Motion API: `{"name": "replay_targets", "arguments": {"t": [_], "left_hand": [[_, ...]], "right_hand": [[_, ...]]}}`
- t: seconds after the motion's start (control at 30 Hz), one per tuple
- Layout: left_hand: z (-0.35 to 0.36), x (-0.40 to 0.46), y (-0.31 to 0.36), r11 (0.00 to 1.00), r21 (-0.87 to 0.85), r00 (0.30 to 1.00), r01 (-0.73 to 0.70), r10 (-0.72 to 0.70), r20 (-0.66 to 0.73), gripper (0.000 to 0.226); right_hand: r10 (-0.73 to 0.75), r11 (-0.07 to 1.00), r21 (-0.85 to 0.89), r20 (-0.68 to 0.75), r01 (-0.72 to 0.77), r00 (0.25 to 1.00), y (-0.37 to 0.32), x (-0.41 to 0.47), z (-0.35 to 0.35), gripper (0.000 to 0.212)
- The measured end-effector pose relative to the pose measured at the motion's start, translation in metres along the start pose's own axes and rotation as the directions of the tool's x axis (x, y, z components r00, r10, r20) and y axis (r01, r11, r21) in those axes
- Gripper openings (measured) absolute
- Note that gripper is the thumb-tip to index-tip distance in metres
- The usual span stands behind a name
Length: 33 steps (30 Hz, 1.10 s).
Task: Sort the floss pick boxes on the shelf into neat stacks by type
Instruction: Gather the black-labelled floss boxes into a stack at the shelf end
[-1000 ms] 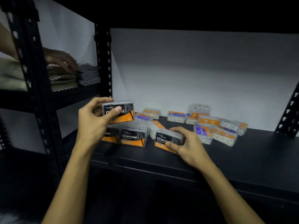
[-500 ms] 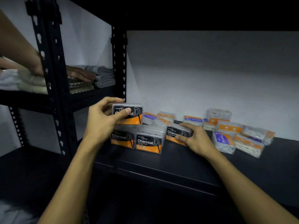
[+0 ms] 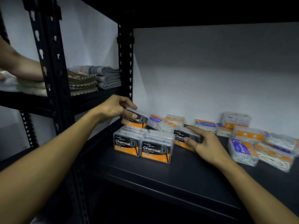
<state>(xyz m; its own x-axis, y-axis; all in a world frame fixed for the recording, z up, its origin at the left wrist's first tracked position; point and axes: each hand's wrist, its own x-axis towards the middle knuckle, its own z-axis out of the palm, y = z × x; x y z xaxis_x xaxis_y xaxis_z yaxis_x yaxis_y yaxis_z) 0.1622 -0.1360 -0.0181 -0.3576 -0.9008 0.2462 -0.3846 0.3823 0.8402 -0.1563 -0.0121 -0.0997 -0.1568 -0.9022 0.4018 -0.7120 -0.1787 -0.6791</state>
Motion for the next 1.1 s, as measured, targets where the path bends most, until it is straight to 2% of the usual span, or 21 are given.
{"name": "replay_targets", "arguments": {"t": [0.2,0.4,0.57,0.73,0.87,0.97,1.0,1.1], "left_hand": [[0.008,0.010,-0.025,0.966,-0.183,0.975,0.181,-0.152,0.160,0.042],[0.008,0.007,-0.034,0.938,-0.182,0.934,0.294,-0.242,0.262,0.037],[0.015,0.000,-0.034,0.935,-0.204,0.942,0.289,-0.240,0.235,0.042],[0.019,-0.008,-0.040,0.926,-0.224,0.943,0.303,-0.258,0.209,0.027],[0.025,-0.012,-0.044,0.840,-0.368,0.914,0.398,-0.331,0.234,0.025],[0.031,-0.014,-0.044,0.785,-0.447,0.903,0.429,-0.364,0.228,0.034],[0.032,-0.016,-0.043,0.768,-0.481,0.906,0.424,-0.363,0.219,0.036],[0.036,-0.022,-0.042,0.730,-0.554,0.916,0.401,-0.340,0.215,0.042]], "right_hand": [[0.002,0.993,0.117,-0.002,-0.002,1.000,-0.006,-0.004,-0.001,0.034],[0.003,0.993,0.118,0.028,-0.006,1.000,-0.006,-0.003,0.000,0.034],[-0.014,0.987,0.158,0.092,-0.001,0.996,-0.010,-0.004,0.006,0.034],[-0.008,0.976,0.216,0.183,-0.033,0.983,-0.026,-0.010,0.009,0.050],[-0.018,0.970,0.241,0.244,-0.043,0.970,-0.038,-0.014,0.009,0.055],[-0.014,0.968,0.244,0.278,-0.056,0.960,-0.044,-0.012,0.010,0.047],[-0.019,0.972,0.228,0.291,-0.050,0.956,-0.048,-0.011,0.011,0.051],[-0.038,0.995,0.103,0.318,0.005,0.947,-0.054,-0.008,0.021,0.095]]}}
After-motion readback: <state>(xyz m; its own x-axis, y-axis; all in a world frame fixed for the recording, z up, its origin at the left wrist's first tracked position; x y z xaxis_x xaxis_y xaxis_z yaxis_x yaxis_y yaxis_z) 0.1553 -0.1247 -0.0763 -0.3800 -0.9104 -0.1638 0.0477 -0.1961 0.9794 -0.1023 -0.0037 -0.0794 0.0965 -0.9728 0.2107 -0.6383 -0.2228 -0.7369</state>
